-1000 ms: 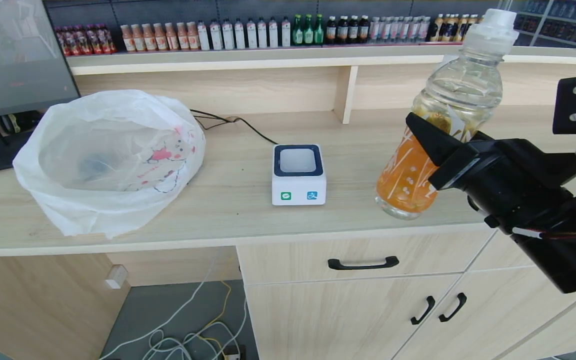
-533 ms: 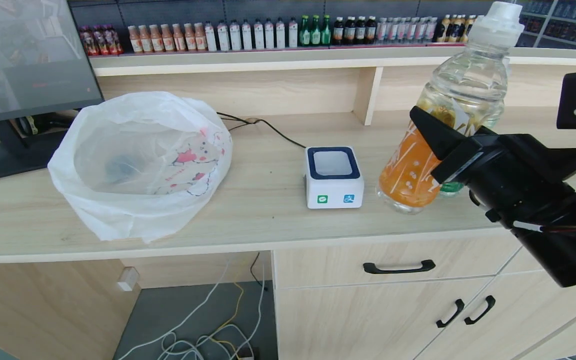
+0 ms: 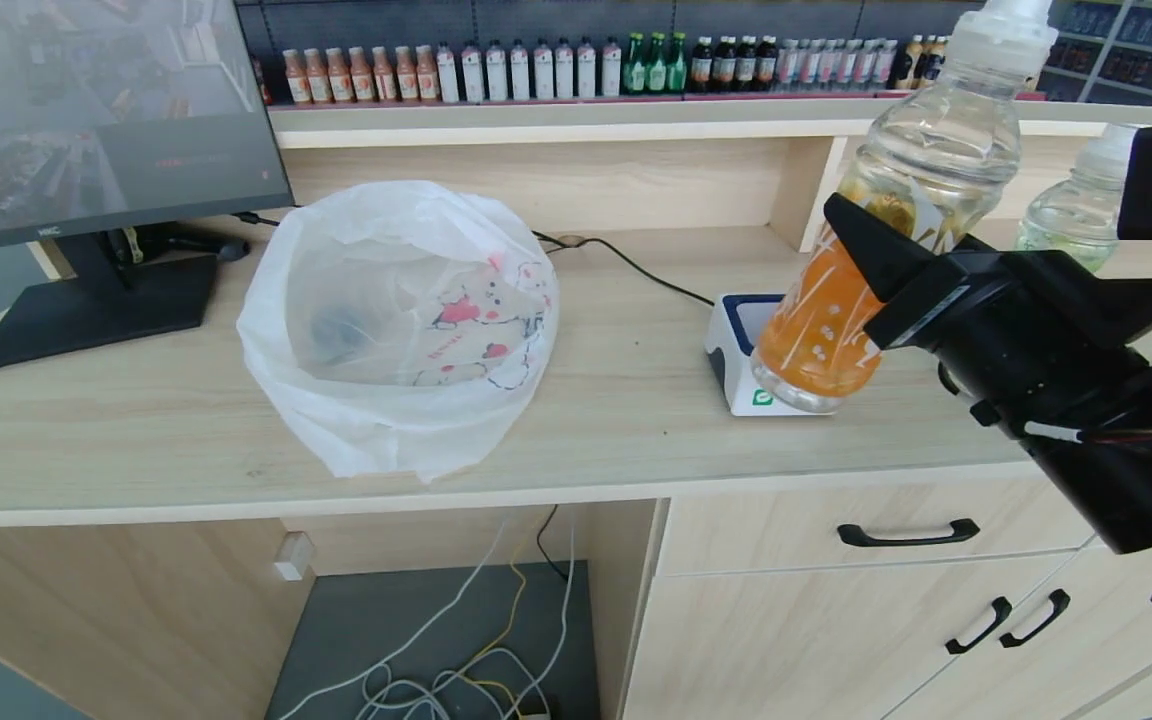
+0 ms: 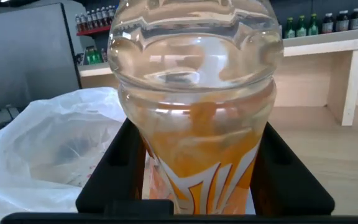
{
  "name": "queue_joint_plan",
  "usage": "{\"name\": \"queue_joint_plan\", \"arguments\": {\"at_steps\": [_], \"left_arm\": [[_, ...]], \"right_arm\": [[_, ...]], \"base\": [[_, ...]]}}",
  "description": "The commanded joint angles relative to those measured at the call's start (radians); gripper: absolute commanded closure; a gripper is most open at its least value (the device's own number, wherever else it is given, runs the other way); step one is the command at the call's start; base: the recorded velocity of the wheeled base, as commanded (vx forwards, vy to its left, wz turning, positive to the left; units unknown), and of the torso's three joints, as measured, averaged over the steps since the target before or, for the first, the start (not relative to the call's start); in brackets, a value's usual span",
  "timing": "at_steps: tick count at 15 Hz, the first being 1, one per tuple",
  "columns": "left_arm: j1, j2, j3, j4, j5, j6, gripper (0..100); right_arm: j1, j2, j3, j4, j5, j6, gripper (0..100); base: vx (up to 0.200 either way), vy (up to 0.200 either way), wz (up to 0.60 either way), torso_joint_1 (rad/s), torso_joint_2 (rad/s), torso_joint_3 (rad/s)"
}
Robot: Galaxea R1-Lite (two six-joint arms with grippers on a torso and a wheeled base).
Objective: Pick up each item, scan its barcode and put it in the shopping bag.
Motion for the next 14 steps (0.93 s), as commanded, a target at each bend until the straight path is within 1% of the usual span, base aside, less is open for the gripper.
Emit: {"name": "queue_joint_plan", "arguments": {"at_steps": [1,3,4,8,9,11,12,13,14], "left_arm": [[0.001,0.000,0.000,0.000,0.000,0.000,0],[0.001,0.000,0.000,0.000,0.000,-0.001,0],[0.001,0.000,0.000,0.000,0.000,0.000,0],[0.001,0.000,0.000,0.000,0.000,-0.001,0],[0.001,0.000,0.000,0.000,0.000,-0.001,0],[0.001,0.000,0.000,0.000,0.000,0.000,0],[0.001,0.000,0.000,0.000,0.000,-0.001,0],[0.001,0.000,0.000,0.000,0.000,-0.001,0],[0.001,0.000,0.000,0.000,0.000,0.000,0]], "right_arm": [[-0.003,0.010,-0.013,0.004,-0.002,0.006,100],[-0.001,0.025,-0.048,0.024,-0.010,0.034,100],[-0.001,0.034,-0.086,0.043,-0.013,0.065,100],[0.000,0.042,-0.186,0.176,-0.024,0.246,100],[-0.001,0.050,-0.246,0.236,-0.070,0.350,100],[0.000,0.064,-0.319,0.311,-0.133,0.548,100],[-0.007,0.070,-0.347,0.365,-0.180,0.660,100],[-0.010,0.076,-0.355,0.385,-0.194,0.753,100],[-0.010,0.076,-0.350,0.386,-0.195,0.809,100]], "base": [[0.000,0.000,0.00,0.000,0.00,0.000],[0.000,0.000,0.00,0.000,0.00,0.000],[0.000,0.000,0.00,0.000,0.00,0.000],[0.000,0.000,0.00,0.000,0.00,0.000],[0.000,0.000,0.00,0.000,0.00,0.000],[0.000,0.000,0.00,0.000,0.00,0.000],[0.000,0.000,0.00,0.000,0.00,0.000],[0.000,0.000,0.00,0.000,0.00,0.000],[0.000,0.000,0.00,0.000,0.00,0.000]]}}
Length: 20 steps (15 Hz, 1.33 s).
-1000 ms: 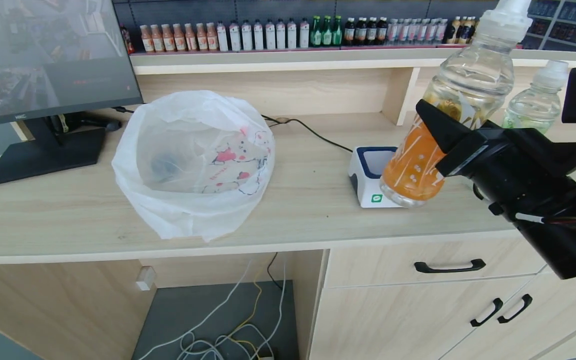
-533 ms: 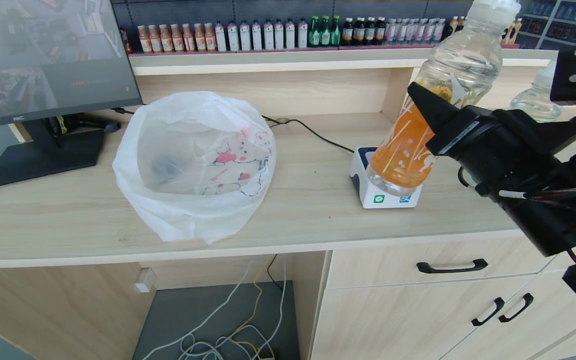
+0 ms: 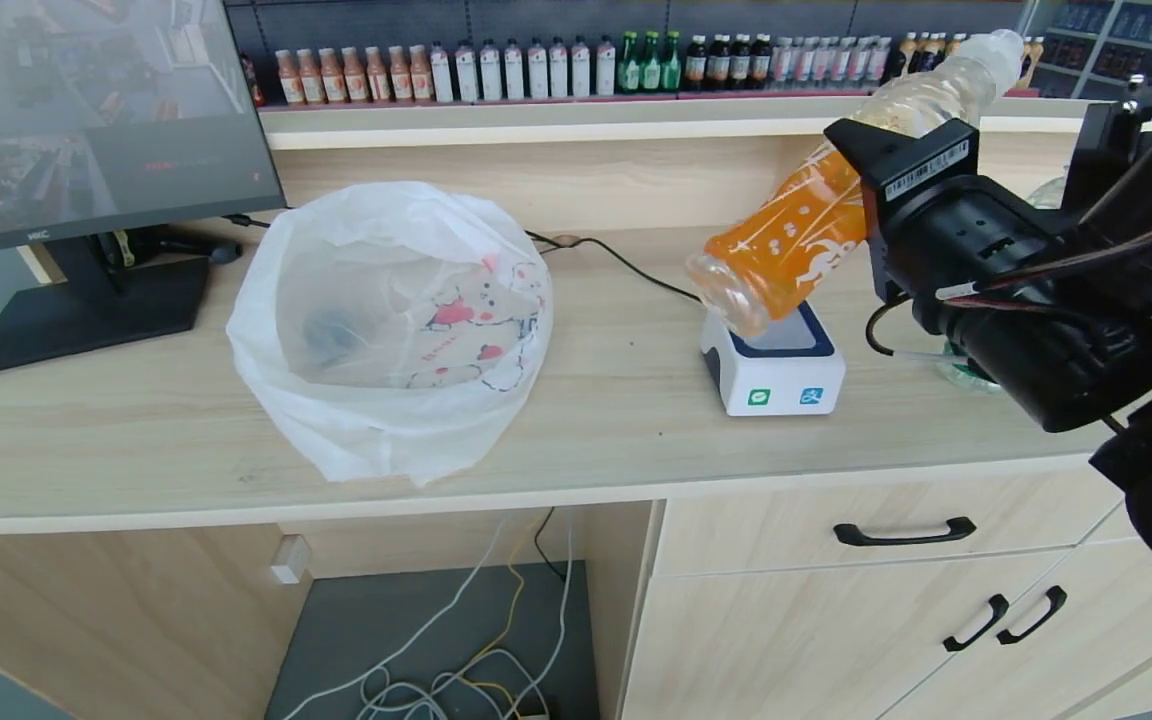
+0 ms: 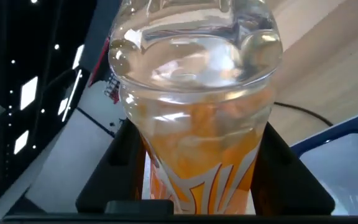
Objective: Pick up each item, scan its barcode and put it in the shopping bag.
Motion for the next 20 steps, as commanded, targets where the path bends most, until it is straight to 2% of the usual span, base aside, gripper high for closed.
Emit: {"name": "queue_joint_plan", "arguments": {"at_steps": [1,5,10,14,20], "left_arm": [[0.000,0.000,0.000,0.000,0.000,0.000,0],[0.000,0.000,0.000,0.000,0.000,0.000,0],[0.000,0.000,0.000,0.000,0.000,0.000,0],[0.000,0.000,0.000,0.000,0.000,0.002,0],[0.000,0.000,0.000,0.000,0.000,0.002,0]], "right_arm": [[-0.006,0.026,0.000,0.009,-0.016,0.119,100],[-0.015,0.052,-0.011,0.009,-0.027,0.292,100],[-0.087,0.093,-0.061,0.003,-0.027,0.472,100],[-0.151,0.142,-0.060,0.001,-0.029,0.525,100],[-0.151,0.155,-0.037,0.001,-0.045,0.556,100]], "base": [[0.000,0.000,0.00,0.000,0.00,0.000],[0.000,0.000,0.00,0.000,0.00,0.000],[0.000,0.000,0.00,0.000,0.00,0.000],[0.000,0.000,0.00,0.000,0.00,0.000],[0.000,0.000,0.00,0.000,0.00,0.000]]}}
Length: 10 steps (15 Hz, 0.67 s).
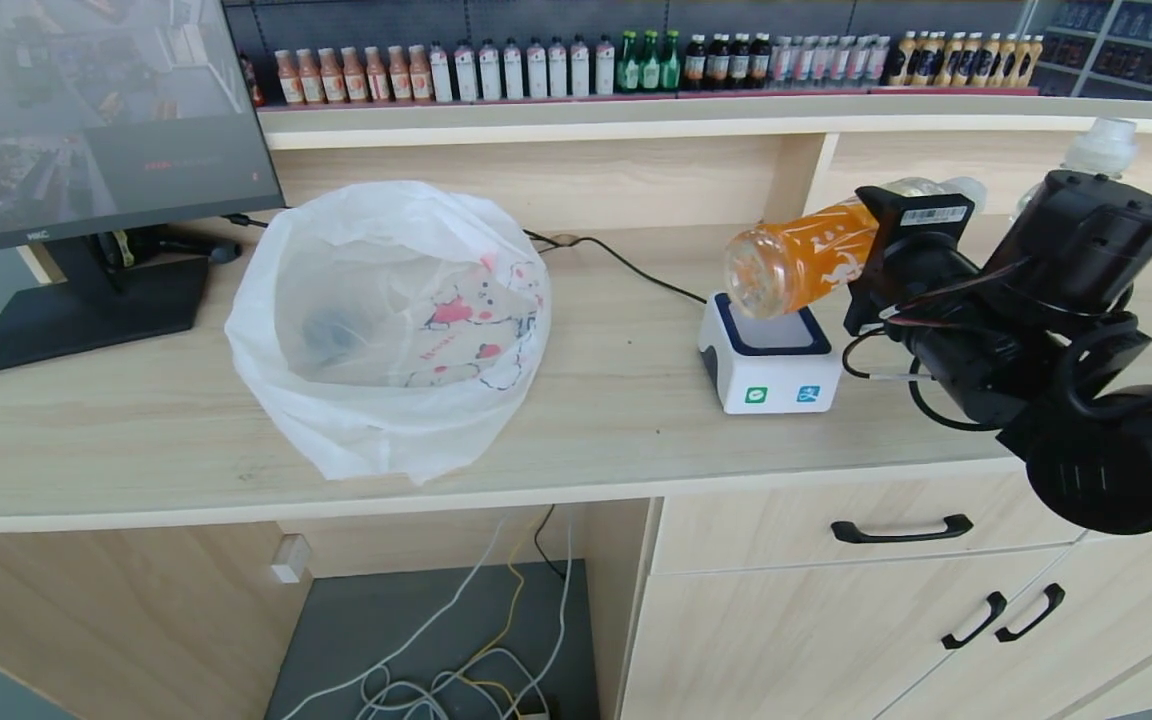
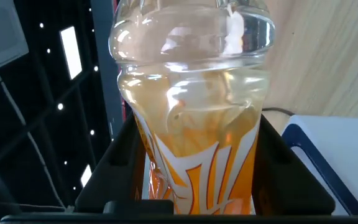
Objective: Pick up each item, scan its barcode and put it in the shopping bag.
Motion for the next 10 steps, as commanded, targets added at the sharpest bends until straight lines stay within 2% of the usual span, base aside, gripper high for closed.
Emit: {"name": "queue_joint_plan", "arguments": {"at_steps": [1,10], "left_arm": [[0.000,0.000,0.000,0.000,0.000,0.000,0],[0.000,0.000,0.000,0.000,0.000,0.000,0]], "right_arm": [[-0.001,0.008,-0.001,0.000,-0.001,0.000,100],[-0.008,0.063,-0.027,-0.025,-0.002,0.000,100]], "base": [[0.000,0.000,0.00,0.000,0.00,0.000],[0.000,0.000,0.00,0.000,0.00,0.000]]}}
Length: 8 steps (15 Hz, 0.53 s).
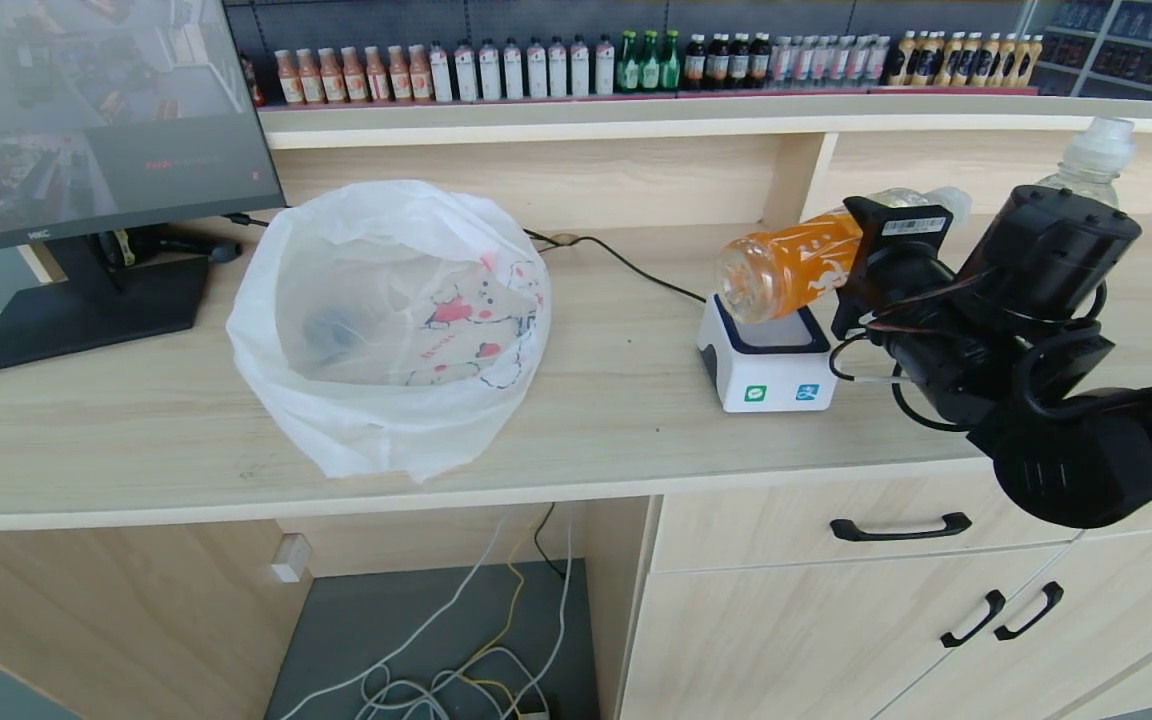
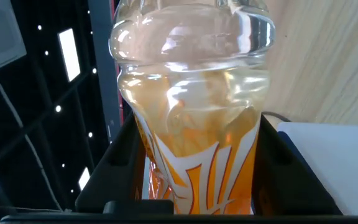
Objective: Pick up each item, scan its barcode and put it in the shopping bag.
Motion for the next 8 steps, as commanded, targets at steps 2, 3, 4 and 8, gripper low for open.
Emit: {"name": "queue_joint_plan", "arguments": {"at_steps": [2,3,4,8], "left_arm": [[0.000,0.000,0.000,0.000,0.000,0.000,0],[0.000,0.000,0.000,0.000,0.000,0.000,0],[0.000,0.000,0.000,0.000,0.000,0.000,0],[0.000,0.000,0.000,0.000,0.000,0.001,0]], "right_arm": [[0.002,0.016,-0.003,0.000,0.000,0.001,100],[0.002,0.019,-0.003,0.000,0.000,0.001,100],[0.000,0.019,-0.003,0.000,0.000,0.001,100],[0.000,0.019,0.002,0.000,-0.006,0.003,100]], "base": [[0.000,0.000,0.00,0.000,0.00,0.000],[0.000,0.000,0.00,0.000,0.00,0.000],[0.000,0.000,0.00,0.000,0.00,0.000],[0.000,0.000,0.00,0.000,0.00,0.000]]}}
